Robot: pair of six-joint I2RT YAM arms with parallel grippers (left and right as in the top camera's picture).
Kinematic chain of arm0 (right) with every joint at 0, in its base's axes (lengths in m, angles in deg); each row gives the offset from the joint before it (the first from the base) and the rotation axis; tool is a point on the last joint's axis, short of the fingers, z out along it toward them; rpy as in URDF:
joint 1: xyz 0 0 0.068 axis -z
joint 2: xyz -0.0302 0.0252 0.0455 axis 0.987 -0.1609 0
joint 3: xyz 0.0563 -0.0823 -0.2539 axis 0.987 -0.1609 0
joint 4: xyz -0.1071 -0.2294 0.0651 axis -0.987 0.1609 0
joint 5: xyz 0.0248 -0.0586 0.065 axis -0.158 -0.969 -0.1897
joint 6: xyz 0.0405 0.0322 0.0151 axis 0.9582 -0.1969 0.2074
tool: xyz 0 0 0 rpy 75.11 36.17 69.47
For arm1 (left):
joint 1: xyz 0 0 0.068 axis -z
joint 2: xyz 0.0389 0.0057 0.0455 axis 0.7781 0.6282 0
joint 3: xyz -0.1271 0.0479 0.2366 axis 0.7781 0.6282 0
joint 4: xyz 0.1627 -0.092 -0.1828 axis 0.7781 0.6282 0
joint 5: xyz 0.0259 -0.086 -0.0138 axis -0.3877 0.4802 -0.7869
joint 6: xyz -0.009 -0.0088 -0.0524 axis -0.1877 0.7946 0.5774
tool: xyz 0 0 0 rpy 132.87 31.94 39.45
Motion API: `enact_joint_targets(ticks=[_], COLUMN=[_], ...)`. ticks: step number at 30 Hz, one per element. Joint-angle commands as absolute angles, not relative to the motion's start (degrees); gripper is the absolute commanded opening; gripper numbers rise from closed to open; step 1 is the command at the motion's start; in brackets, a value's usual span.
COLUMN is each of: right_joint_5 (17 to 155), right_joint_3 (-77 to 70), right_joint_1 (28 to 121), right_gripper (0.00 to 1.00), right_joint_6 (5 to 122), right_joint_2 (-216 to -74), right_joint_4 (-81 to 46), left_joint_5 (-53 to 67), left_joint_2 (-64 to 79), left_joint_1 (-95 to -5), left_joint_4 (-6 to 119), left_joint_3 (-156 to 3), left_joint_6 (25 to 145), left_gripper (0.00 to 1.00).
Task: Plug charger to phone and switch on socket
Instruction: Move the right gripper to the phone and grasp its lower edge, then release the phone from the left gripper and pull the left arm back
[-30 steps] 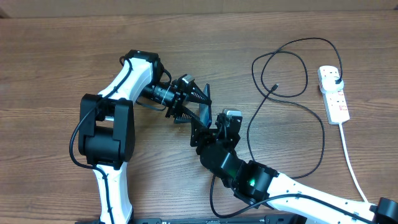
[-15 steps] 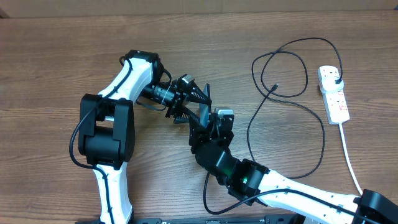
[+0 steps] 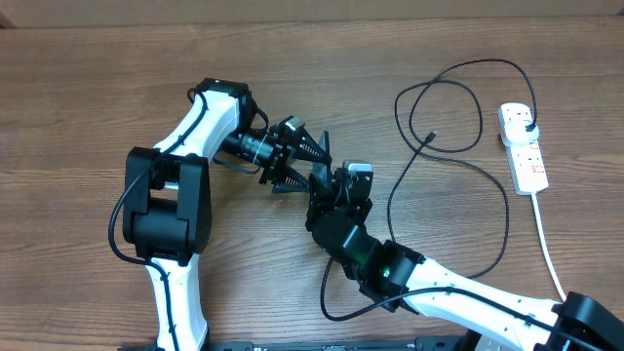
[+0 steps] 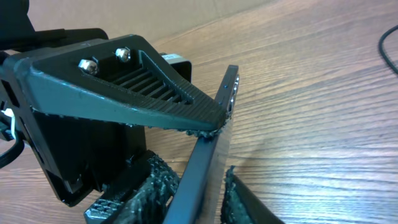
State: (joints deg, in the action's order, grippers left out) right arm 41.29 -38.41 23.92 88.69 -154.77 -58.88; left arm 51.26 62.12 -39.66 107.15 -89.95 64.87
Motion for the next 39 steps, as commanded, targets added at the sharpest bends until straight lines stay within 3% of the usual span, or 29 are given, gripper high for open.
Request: enact_joint_targets(ticks=[1, 15, 20, 30, 39], right_joint_5=[43.69, 46.45, 46.45, 46.01, 39.32], right_joint_3=[-36.9, -36.9, -36.9, -36.9, -36.9], right_joint_1=[24.29, 24.27, 24.25, 24.25, 24.25], right_gripper=[0.29, 0.11, 0.1, 0.04, 0.04], right_joint_6=[88.54, 88.52, 88.52, 88.49, 88.56], right_joint_2=[-155.23, -155.27, -155.27, -155.14, -146.84], right_joint_4=[-59.32, -59.06, -59.06, -58.34, -48.46], left_joint_5=[53.23, 52.77, 52.23, 52.23, 52.44], left_joint_2=[62.53, 62.53, 62.53, 62.53, 62.51], left_joint_1=[-39.79, -39.79, -39.79, -39.82, -42.44], left_joint_4=[107.24, 107.07, 107.07, 107.15, 115.44], left_joint_3=[-91.31, -91.31, -91.31, -91.31, -91.33], left_joint_6=[63.29, 63.31, 63.31, 63.34, 56.56], left_gripper=[0.63, 0.66, 0.72, 0.99, 1.0])
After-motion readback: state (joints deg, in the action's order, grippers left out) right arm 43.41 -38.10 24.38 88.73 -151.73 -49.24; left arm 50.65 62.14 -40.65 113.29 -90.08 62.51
